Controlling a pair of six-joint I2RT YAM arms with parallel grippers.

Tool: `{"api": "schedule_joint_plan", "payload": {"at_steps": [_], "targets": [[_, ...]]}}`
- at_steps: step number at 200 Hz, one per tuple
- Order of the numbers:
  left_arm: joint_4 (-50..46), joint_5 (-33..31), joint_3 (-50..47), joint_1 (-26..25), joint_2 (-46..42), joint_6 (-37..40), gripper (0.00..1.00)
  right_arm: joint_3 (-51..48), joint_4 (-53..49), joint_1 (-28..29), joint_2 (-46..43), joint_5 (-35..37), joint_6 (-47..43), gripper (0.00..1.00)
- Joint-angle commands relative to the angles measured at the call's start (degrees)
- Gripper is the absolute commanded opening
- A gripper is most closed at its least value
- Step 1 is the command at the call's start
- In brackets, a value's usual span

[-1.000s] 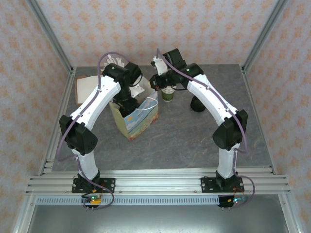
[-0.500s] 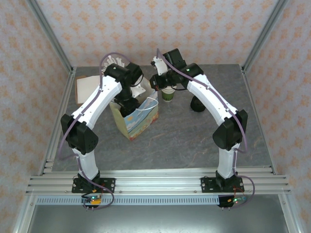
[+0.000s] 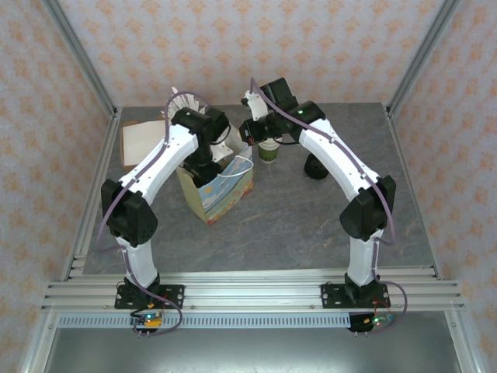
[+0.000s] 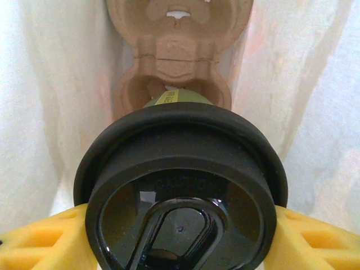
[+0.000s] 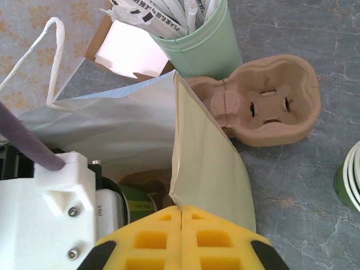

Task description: Pack the takeout coffee

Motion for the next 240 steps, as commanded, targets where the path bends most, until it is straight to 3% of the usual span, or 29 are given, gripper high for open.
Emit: {"api": "schedule_joint_plan", "payload": {"at_steps": [1,240], "targets": [[1.52,-0.31,-1.25,0.73,-2.75,0.91,0.44,1.36,-1.85,0.3,0.71,1.38,-0.51,0.0],[4.19,0.24,-5.2,1.24,-1.71,1.96,0.43,1.84,-1.94,0.37,1.16,1.16,-0.06,0.0]]}}
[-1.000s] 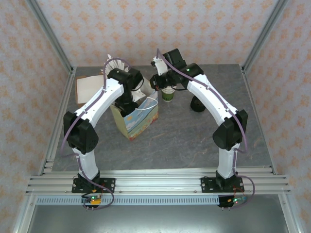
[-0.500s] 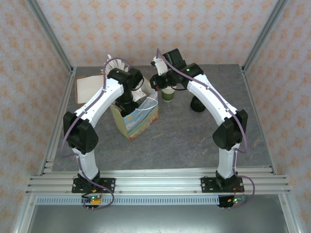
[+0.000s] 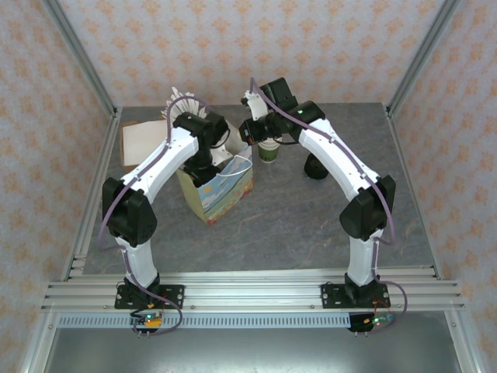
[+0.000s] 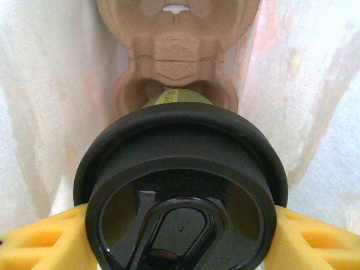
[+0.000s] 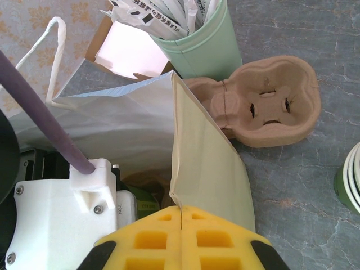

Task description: Pack the takeout coffee

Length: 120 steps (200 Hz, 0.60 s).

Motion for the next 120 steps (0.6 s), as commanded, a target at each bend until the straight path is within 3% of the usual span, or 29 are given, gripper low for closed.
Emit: {"api": "schedule_joint_plan", "payload": {"at_steps": [1,120], "targets": [[1.06,-0.1,-1.06,0.59,-1.6,0.16,0.43,1.53,-1.89,0.33,0.99,1.16,-0.08,0.0],[2.67,0.79,-2.42,0.7,0.41,0.27,0.43,1.07,-2.11,0.35,1.04,0.83,0.0,0.01]]}}
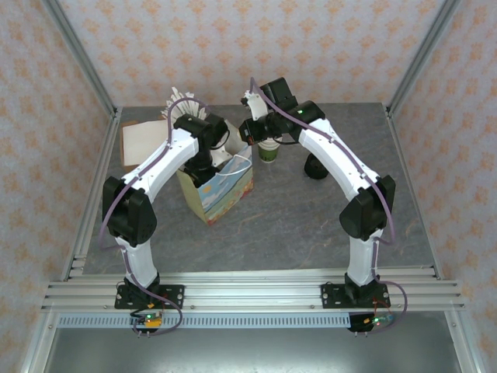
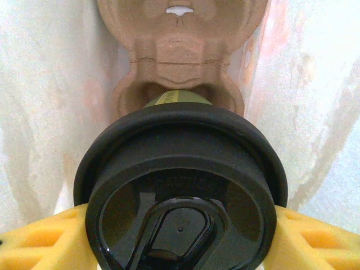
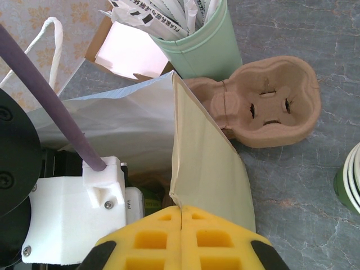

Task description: Pack the takeout coffee

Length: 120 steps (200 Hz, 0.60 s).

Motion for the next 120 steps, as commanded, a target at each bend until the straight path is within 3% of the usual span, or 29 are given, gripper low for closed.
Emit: {"api": "schedule_joint_plan", "payload": {"at_steps": [1,120], "targets": [[0.67,0.74,-0.57,0.61,0.46,0.24,0.43,0.98,-2.08,0.32,0.93,0.86,0.01,0.0],[2.14,-0.28,-1.39,0.65,1.71,-0.14,0.42,0.9,-2.02,0.29,0.91,0.45,0.18,0.01]]}}
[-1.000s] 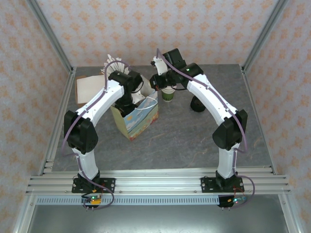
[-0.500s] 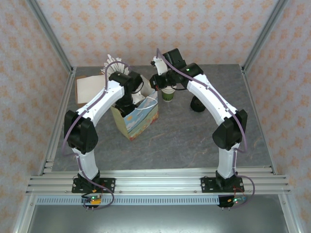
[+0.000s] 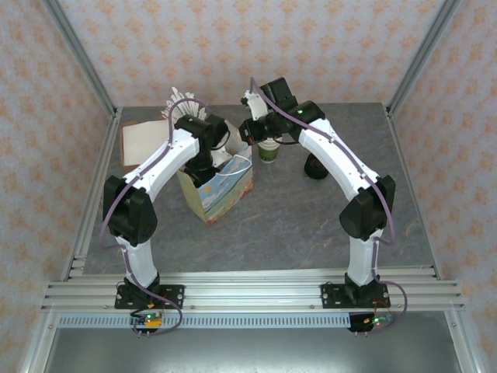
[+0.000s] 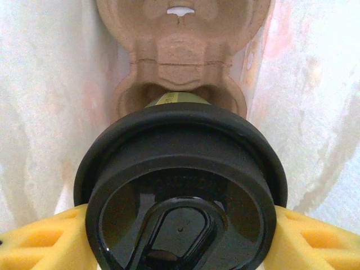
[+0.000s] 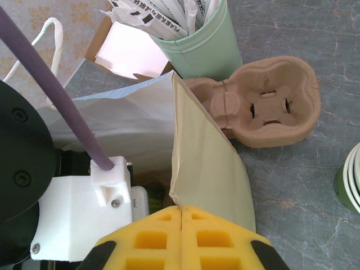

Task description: Pack the takeout coffee

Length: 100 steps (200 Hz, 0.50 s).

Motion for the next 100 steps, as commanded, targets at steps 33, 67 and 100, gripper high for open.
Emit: {"api": "schedule_joint_plan", "payload": {"at_steps": [33,67,100], "targets": [[1.76,-0.52,-1.23,0.69,1.74,-0.2,0.42,0.72,-1.76,0.31,0.94,0.48,0.27,0.0],[2.1,-0.39,-1.42,0.65,2.01,-0.29,0.42,0.52,-1.6,0.3,0.96,0.48,0.27,0.0],[3.15,-0.27,-2.33,0.68,2.01,-0.51,0.42,0.45,-1.65,0.3,0.84,0.47,0.24,0.0]]}}
